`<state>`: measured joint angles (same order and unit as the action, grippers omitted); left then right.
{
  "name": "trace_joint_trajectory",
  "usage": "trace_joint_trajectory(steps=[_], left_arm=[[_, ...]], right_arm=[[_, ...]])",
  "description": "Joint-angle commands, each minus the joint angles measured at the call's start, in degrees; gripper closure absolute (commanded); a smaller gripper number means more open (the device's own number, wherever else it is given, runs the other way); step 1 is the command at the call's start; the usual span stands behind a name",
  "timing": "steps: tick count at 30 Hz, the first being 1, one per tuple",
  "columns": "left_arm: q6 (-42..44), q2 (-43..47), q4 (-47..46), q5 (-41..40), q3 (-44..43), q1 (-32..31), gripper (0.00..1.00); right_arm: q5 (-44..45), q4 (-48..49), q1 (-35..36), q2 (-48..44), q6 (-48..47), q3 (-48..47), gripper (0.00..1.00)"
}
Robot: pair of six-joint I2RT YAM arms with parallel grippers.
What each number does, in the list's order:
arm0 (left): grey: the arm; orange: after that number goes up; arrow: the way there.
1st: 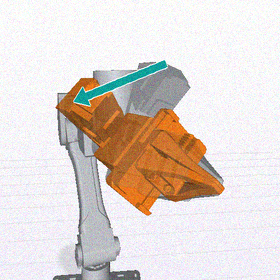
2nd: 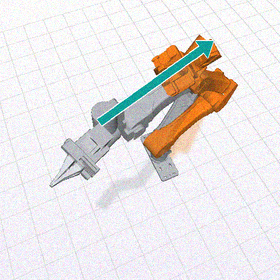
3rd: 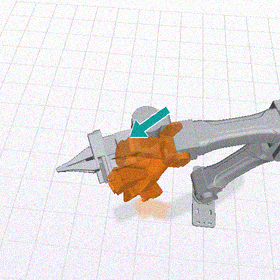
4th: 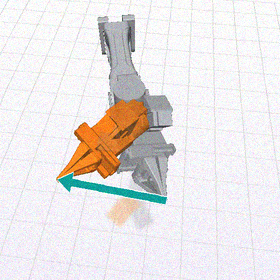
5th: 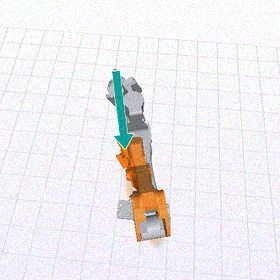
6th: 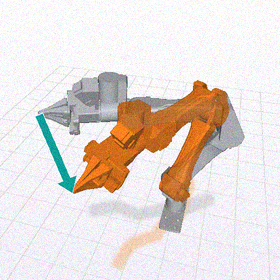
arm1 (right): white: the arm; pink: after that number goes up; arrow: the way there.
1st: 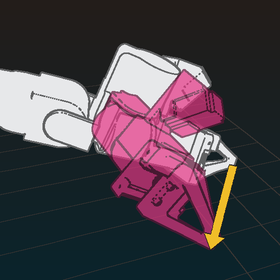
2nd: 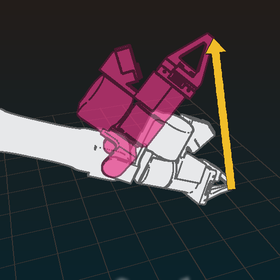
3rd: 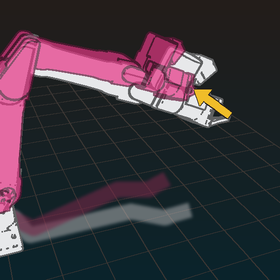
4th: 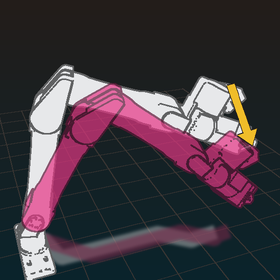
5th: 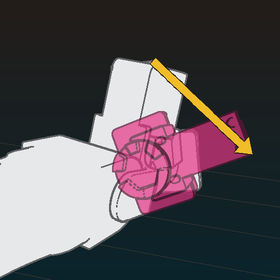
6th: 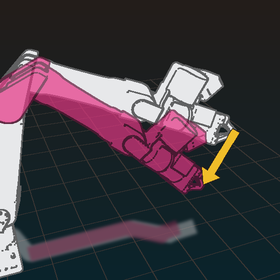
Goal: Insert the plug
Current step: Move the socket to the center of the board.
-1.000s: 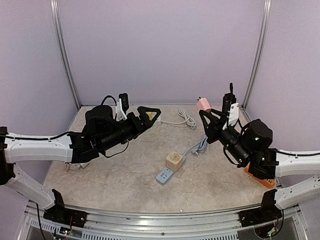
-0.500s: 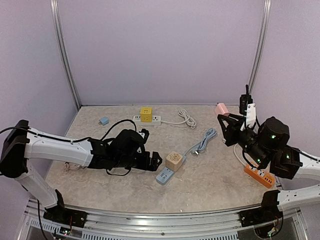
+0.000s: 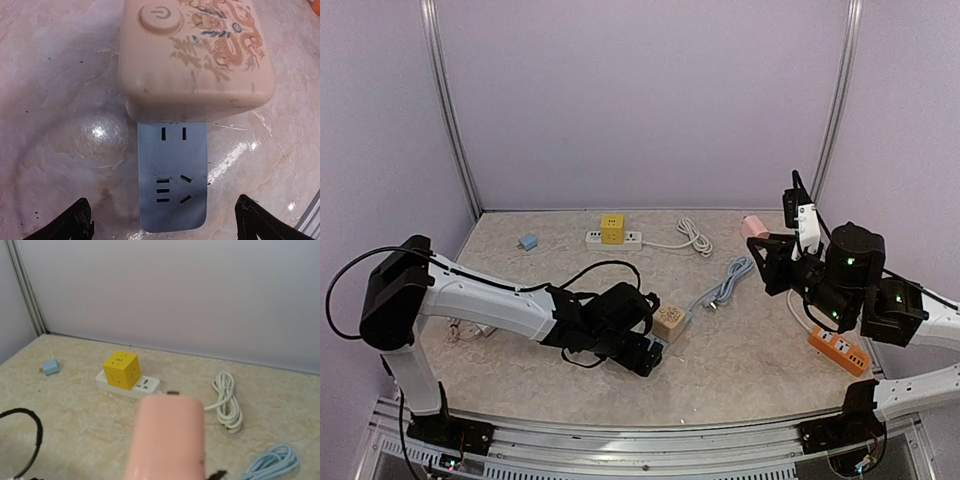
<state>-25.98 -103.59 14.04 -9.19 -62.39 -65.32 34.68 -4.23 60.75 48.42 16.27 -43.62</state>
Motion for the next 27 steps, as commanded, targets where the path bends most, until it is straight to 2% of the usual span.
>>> trace_joint_trajectory(steps=[1,9,15,19,27], left_arm=[[1.07,-3.33,2.17,2.16,-2.82,-0.10,0.07],[0.21,-9.62,5.98,1.33,-9.71,-0.02,0.22],[-2.02,-12.44,9.21,-0.31,-14.56,0.53,0.50],[-5.61,-14.14,12.33,-1.45,-17.86,1.25,0.60],[-14.56,-15.65,18.76,-7.31,-22.14,4.31,0.63]], right_arm=[[0.25,-2.53,0.07,-1.51,1.04,-1.24,1.00],[0.75,-3.45,0.11,-2.42,0.32,-1.61,1.00],[1.91,-3.59,0.07,-2.98,-0.79,-2.54,1.00],[2.39,-4.03,0.06,-3.24,-1.14,-3.29,1.00],[3.15,-4.31,-0.04,-2.85,-1.07,-3.45,1.00]])
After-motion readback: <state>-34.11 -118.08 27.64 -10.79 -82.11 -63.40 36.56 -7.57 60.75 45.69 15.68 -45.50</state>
